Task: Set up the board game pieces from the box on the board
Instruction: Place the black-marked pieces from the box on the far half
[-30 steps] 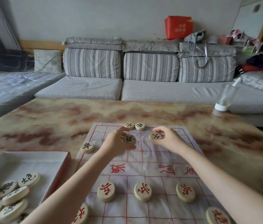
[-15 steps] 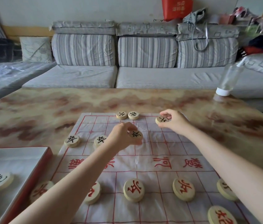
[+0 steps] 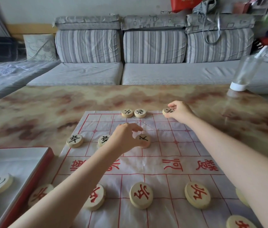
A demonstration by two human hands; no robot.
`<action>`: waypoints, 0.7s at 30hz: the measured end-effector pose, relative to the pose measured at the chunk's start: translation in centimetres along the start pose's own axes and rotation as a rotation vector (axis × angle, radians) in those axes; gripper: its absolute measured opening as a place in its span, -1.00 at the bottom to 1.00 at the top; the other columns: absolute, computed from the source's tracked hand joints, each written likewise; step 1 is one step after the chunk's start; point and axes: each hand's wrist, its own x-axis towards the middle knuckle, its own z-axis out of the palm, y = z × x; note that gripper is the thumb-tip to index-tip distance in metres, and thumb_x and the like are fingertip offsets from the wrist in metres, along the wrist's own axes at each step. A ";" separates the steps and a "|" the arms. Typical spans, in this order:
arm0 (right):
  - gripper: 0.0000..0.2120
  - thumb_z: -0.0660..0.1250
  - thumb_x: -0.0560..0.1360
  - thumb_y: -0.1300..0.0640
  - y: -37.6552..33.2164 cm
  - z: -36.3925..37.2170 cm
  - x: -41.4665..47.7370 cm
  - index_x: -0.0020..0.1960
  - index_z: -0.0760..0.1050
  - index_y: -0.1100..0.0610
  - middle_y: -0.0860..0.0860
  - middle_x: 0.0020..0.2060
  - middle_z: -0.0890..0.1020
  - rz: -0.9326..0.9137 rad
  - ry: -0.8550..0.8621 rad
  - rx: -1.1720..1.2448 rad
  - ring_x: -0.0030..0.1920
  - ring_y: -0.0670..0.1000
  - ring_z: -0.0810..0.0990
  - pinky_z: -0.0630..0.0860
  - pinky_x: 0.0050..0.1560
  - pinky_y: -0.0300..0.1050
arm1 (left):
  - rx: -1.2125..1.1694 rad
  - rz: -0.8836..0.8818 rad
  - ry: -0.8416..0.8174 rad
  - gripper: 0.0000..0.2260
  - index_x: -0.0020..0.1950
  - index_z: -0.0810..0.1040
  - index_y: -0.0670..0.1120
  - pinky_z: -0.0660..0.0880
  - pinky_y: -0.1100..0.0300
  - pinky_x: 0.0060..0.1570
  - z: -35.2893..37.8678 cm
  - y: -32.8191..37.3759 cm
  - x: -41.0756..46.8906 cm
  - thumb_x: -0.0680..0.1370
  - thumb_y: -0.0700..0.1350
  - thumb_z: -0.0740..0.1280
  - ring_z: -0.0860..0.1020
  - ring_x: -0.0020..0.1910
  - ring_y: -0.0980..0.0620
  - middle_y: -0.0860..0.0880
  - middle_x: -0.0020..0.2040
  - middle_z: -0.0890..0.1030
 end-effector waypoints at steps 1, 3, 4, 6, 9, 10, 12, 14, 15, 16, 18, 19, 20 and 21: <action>-0.50 0.46 0.38 0.14 -0.2 0.4 0.1 0.27 0.45 0.23 0.10 0.21 0.53 -0.016 -0.001 0.009 0.17 0.06 0.52 0.38 0.00 -0.22 | -0.013 0.002 0.011 -0.56 0.22 0.51 0.02 0.34 0.25 0.01 -0.1 0.0 0.0 0.37 0.05 0.47 0.46 0.15 0.04 0.04 0.17 0.55; -0.49 0.47 0.36 0.16 -0.9 1.2 0.3 0.26 0.45 0.23 0.12 0.20 0.54 -0.057 -0.014 0.012 0.18 0.06 0.52 0.44 0.10 -0.16 | -0.056 0.008 0.021 -0.59 0.21 0.53 0.00 0.32 0.30 -0.02 -0.4 0.0 0.0 0.39 0.06 0.44 0.46 0.04 0.12 0.04 0.15 0.56; -0.49 0.48 0.35 0.17 -1.2 1.6 0.4 0.26 0.45 0.23 0.12 0.20 0.54 -0.075 -0.028 0.004 0.19 0.07 0.52 0.44 0.18 -0.14 | -0.073 0.016 0.021 -0.59 0.21 0.53 -0.02 0.31 0.32 -0.03 -0.6 0.1 0.0 0.40 0.06 0.44 0.45 0.00 0.16 0.04 0.14 0.56; -0.46 0.50 0.33 0.22 -1.8 2.3 0.6 0.27 0.44 0.22 0.13 0.22 0.54 -0.093 -0.056 -0.019 0.22 0.07 0.51 0.41 0.24 -0.11 | -0.095 0.036 0.019 -0.60 0.21 0.54 -0.05 0.30 0.35 -0.05 -0.8 0.3 0.0 0.42 0.04 0.42 0.43 -0.03 0.19 0.02 0.14 0.57; -0.45 0.50 0.33 0.22 -2.3 3.0 1.0 0.28 0.43 0.21 0.12 0.24 0.52 -0.102 -0.067 -0.033 0.24 0.07 0.49 0.40 0.25 -0.11 | -0.109 0.030 0.031 -0.63 0.21 0.54 -0.06 0.28 0.39 -0.13 -0.9 0.5 0.2 0.44 0.01 0.41 0.43 -0.05 0.18 0.01 0.13 0.58; -0.45 0.50 0.33 0.22 -2.5 3.2 1.1 0.28 0.43 0.20 0.12 0.25 0.52 -0.106 -0.070 -0.041 0.25 0.07 0.48 0.40 0.26 -0.11 | -0.108 0.023 0.035 -0.64 0.21 0.54 -0.06 0.29 0.38 -0.13 -0.9 0.5 0.3 0.44 0.00 0.40 0.44 -0.05 0.17 0.00 0.13 0.58; -0.45 0.49 0.34 0.21 -2.6 3.5 1.1 0.29 0.43 0.21 0.12 0.25 0.52 -0.112 -0.072 -0.057 0.26 0.07 0.48 0.39 0.25 -0.11 | -0.110 0.014 0.030 -0.66 0.20 0.55 -0.06 0.32 0.36 -0.08 -0.9 0.3 0.3 0.45 0.00 0.40 0.45 -0.05 0.17 0.00 0.13 0.59; -0.46 0.49 0.35 0.20 -2.7 3.7 1.2 0.29 0.42 0.21 0.13 0.25 0.52 -0.114 -0.072 -0.068 0.25 0.08 0.48 0.39 0.23 -0.12 | -0.116 0.011 0.026 -0.67 0.19 0.55 -0.07 0.33 0.34 -0.05 -0.9 0.2 0.2 0.45 -0.01 0.40 0.46 -0.05 0.16 -0.01 0.12 0.59; -0.46 0.48 0.35 0.20 -2.7 3.9 1.2 0.29 0.42 0.21 0.13 0.25 0.52 -0.110 -0.069 -0.079 0.25 0.08 0.48 0.38 0.23 -0.12 | -0.113 0.010 0.030 -0.68 0.18 0.55 -0.07 0.34 0.34 -0.05 -0.9 0.1 0.2 0.45 -0.02 0.40 0.46 -0.06 0.16 -0.01 0.12 0.60; -0.46 0.48 0.35 0.20 -2.6 4.0 1.2 0.29 0.42 0.21 0.12 0.26 0.51 -0.102 -0.066 -0.093 0.26 0.09 0.47 0.37 0.22 -0.13 | -0.110 0.009 0.034 -0.69 0.18 0.56 -0.07 0.33 0.34 -0.05 -0.9 0.0 0.1 0.46 -0.03 0.39 0.46 -0.06 0.17 -0.01 0.11 0.60; -0.45 0.47 0.36 0.19 -2.5 4.0 1.1 0.31 0.41 0.21 0.11 0.28 0.50 -0.082 -0.066 -0.105 0.27 0.09 0.46 0.35 0.21 -0.17 | -0.104 0.006 0.044 -0.70 0.17 0.56 -0.06 0.33 0.34 -0.06 -1.0 -0.3 0.1 0.46 -0.04 0.39 0.47 -0.06 0.16 0.00 0.11 0.60; -0.43 0.47 0.36 0.18 -2.4 4.0 1.0 0.33 0.40 0.21 0.11 0.28 0.49 -0.081 -0.071 -0.104 0.28 0.09 0.46 0.35 0.21 -0.16 | -0.106 0.004 0.050 -0.70 0.17 0.56 -0.06 0.34 0.33 -0.06 -1.1 -0.5 0.0 0.46 -0.04 0.39 0.48 -0.06 0.15 -0.01 0.10 0.61; -0.40 0.48 0.35 0.15 -2.2 4.0 0.8 0.34 0.38 0.20 0.12 0.29 0.48 -0.085 -0.074 -0.105 0.28 0.09 0.45 0.35 0.24 -0.14 | -0.111 0.002 0.055 -0.71 0.17 0.56 -0.06 0.35 0.33 -0.06 -1.3 -0.6 0.0 0.46 -0.05 0.39 0.49 -0.06 0.15 -0.01 0.10 0.61; -0.38 0.48 0.34 0.12 -2.1 3.9 0.7 0.35 0.37 0.19 0.12 0.30 0.48 -0.084 -0.075 -0.103 0.29 0.09 0.45 0.36 0.28 -0.10 | -0.118 0.002 0.062 -0.71 0.16 0.56 -0.07 0.35 0.33 -0.06 -1.5 -0.7 0.0 0.46 -0.05 0.39 0.50 -0.05 0.14 -0.01 0.09 0.61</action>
